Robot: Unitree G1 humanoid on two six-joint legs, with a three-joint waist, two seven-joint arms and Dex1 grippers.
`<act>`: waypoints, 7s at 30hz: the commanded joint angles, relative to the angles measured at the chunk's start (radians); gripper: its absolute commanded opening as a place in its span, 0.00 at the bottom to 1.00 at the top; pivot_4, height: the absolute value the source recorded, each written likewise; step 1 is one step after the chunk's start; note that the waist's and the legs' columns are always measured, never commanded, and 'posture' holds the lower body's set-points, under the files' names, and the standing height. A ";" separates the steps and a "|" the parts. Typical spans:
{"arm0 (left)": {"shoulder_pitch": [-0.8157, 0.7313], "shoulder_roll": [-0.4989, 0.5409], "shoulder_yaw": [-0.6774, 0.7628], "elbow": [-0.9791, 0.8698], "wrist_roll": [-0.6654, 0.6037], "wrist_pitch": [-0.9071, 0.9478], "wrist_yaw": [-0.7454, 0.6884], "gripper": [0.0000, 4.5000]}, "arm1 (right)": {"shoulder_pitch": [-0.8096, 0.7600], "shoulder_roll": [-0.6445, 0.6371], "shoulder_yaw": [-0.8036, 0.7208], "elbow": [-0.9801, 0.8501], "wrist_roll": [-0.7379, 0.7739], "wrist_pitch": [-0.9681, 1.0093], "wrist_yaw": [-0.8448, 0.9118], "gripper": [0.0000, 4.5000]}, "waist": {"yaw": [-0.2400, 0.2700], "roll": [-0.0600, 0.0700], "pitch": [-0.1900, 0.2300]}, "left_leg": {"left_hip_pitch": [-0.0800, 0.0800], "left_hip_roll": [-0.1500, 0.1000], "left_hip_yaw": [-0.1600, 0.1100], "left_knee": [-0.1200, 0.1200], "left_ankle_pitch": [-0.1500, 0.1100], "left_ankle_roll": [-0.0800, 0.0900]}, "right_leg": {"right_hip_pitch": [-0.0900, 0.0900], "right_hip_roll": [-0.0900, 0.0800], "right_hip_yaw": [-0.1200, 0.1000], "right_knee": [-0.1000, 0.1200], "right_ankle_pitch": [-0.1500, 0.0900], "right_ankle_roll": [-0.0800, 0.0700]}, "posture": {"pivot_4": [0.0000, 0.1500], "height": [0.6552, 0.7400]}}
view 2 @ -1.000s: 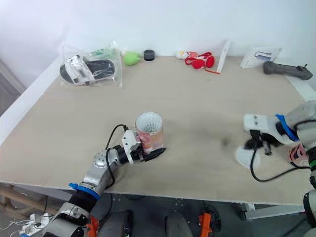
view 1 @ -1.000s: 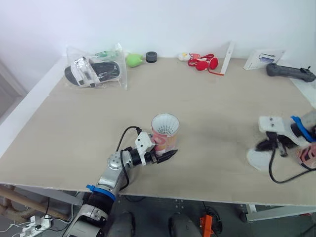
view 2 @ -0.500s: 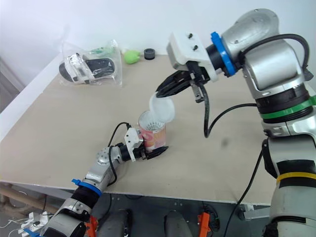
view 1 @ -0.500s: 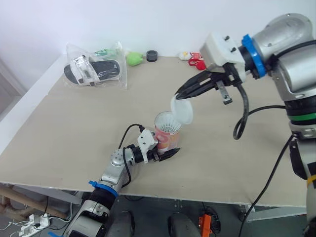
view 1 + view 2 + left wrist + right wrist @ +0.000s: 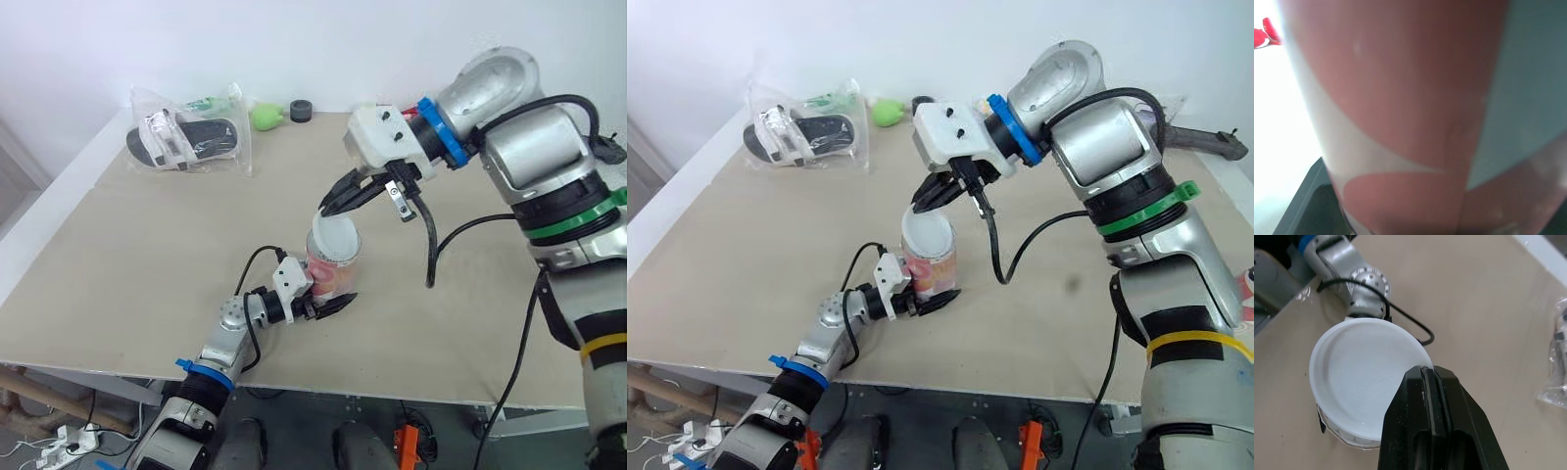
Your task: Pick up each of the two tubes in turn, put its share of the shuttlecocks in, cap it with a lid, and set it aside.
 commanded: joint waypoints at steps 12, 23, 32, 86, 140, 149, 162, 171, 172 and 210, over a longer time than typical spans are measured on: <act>0.022 0.004 -0.010 0.046 0.028 0.008 0.016 0.70 | -0.041 -0.032 0.041 0.016 -0.064 -0.043 0.038 0.02 | 0.000 0.000 0.000 | 0.000 0.000 0.000 0.000 0.000 0.000 | 0.000 0.000 0.000 0.000 0.000 0.000 | 1.00 1.00; 0.009 0.002 -0.013 0.065 0.028 0.001 0.005 0.70 | -0.027 -0.056 0.062 0.003 -0.081 -0.060 0.038 0.02 | 0.001 0.000 0.000 | 0.000 -0.001 0.000 0.000 0.000 0.000 | 0.000 -0.001 0.000 0.000 -0.001 0.001 | 1.00 1.00; 0.007 0.003 -0.013 0.067 0.027 -0.002 0.006 0.70 | 0.022 -0.043 0.064 -0.008 -0.130 -0.105 0.038 0.02 | 0.001 0.000 0.000 | 0.000 -0.001 0.000 0.000 0.000 0.000 | 0.000 -0.002 0.000 0.000 -0.001 0.002 | 1.00 1.00; -0.003 0.000 -0.005 0.069 0.026 0.001 0.016 0.70 | 0.206 -0.004 0.091 -0.143 -0.095 0.030 0.038 0.01 | 0.000 -0.004 -0.004 | 0.001 -0.001 0.000 0.000 0.000 0.000 | 0.001 -0.001 0.000 -0.001 -0.001 0.002 | 1.00 1.00; 0.073 0.231 0.091 -0.202 -0.161 0.214 -0.204 1.00 | 1.218 0.110 -0.619 -0.714 0.225 0.314 -0.700 0.99 | -0.002 -0.015 -0.006 | -0.007 0.006 -0.005 -0.013 0.000 0.000 | -0.004 0.006 -0.005 -0.013 -0.001 -0.004 | 1.00 1.00; 0.200 0.420 0.222 -0.425 -0.286 0.367 -0.229 1.00 | 1.208 0.331 -0.433 -0.515 0.090 0.093 -0.790 0.99 | -0.002 -0.015 -0.002 | -0.007 0.012 -0.005 -0.014 0.001 -0.002 | -0.006 0.011 -0.005 -0.013 0.001 -0.009 | 1.00 1.00; 0.225 0.505 0.335 -0.720 -0.491 0.646 -0.131 1.00 | 1.080 0.461 -0.321 -0.276 0.025 -0.056 -0.760 0.99 | -0.003 -0.016 0.000 | -0.007 0.015 -0.005 -0.015 0.002 -0.004 | -0.008 0.013 -0.005 -0.013 0.002 -0.012 | 1.00 1.00; 0.268 0.541 0.360 -0.743 -0.490 0.653 -0.122 1.00 | 1.016 0.532 -0.304 -0.129 -0.006 -0.149 -0.765 0.99 | -0.002 -0.017 0.000 | -0.007 0.015 -0.005 -0.017 0.004 -0.008 | -0.009 0.014 -0.005 -0.012 0.003 -0.013 | 1.00 1.00; 0.270 0.541 0.361 -0.745 -0.490 0.654 -0.121 1.00 | 1.010 0.539 -0.306 -0.108 -0.013 -0.168 -0.769 0.94 | -0.002 -0.017 0.000 | -0.007 0.015 -0.005 -0.017 0.005 -0.008 | -0.009 0.014 -0.005 -0.012 0.003 -0.013 | 1.00 1.00; -0.397 -0.050 0.027 -0.105 -0.222 0.359 -0.088 1.00 | 1.109 0.484 -1.103 -0.117 -0.084 -0.247 -1.791 0.67 | -0.003 -0.013 -0.001 | -0.009 0.012 -0.001 -0.017 0.009 -0.012 | -0.012 0.012 0.000 -0.009 0.008 -0.014 | 1.00 1.00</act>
